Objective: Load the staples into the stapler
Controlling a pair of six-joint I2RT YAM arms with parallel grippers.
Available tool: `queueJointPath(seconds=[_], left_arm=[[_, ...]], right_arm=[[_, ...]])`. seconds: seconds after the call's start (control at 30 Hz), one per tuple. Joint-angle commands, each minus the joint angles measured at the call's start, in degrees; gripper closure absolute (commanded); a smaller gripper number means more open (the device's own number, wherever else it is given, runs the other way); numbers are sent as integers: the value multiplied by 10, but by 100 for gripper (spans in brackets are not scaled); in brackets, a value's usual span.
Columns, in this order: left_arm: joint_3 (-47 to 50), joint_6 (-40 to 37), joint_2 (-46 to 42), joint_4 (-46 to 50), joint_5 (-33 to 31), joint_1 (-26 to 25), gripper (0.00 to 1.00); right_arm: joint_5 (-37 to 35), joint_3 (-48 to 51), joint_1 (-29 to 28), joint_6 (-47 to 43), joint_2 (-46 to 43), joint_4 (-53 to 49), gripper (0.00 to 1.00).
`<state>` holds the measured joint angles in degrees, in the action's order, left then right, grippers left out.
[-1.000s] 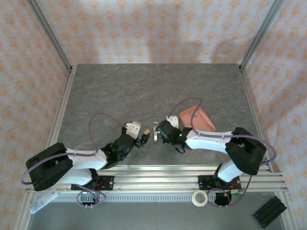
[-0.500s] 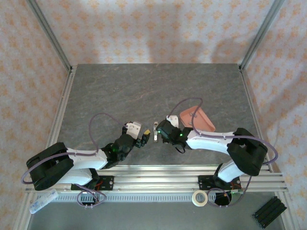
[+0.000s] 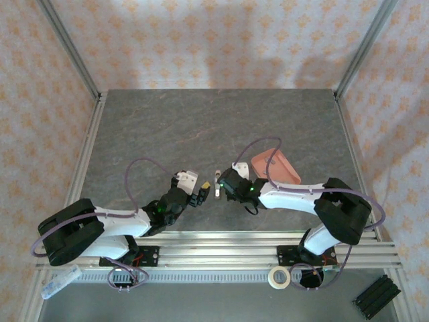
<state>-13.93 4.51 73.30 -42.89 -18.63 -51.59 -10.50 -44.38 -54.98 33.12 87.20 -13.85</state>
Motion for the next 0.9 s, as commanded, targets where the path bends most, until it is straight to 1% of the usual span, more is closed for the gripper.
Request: queueJointPath(seconds=[0.0, 0.3, 0.87], left_arm=[[-14, 4, 5, -4, -4, 4, 19], [-11, 5, 3, -4, -3, 4, 18], [-9, 7, -1, -2, -4, 5, 18]], right_arm=[[-9, -13, -4, -1, 2, 4, 84], [-19, -18, -4, -11, -35, -5, 84], [-7, -11, -3, 0, -2, -1, 84]])
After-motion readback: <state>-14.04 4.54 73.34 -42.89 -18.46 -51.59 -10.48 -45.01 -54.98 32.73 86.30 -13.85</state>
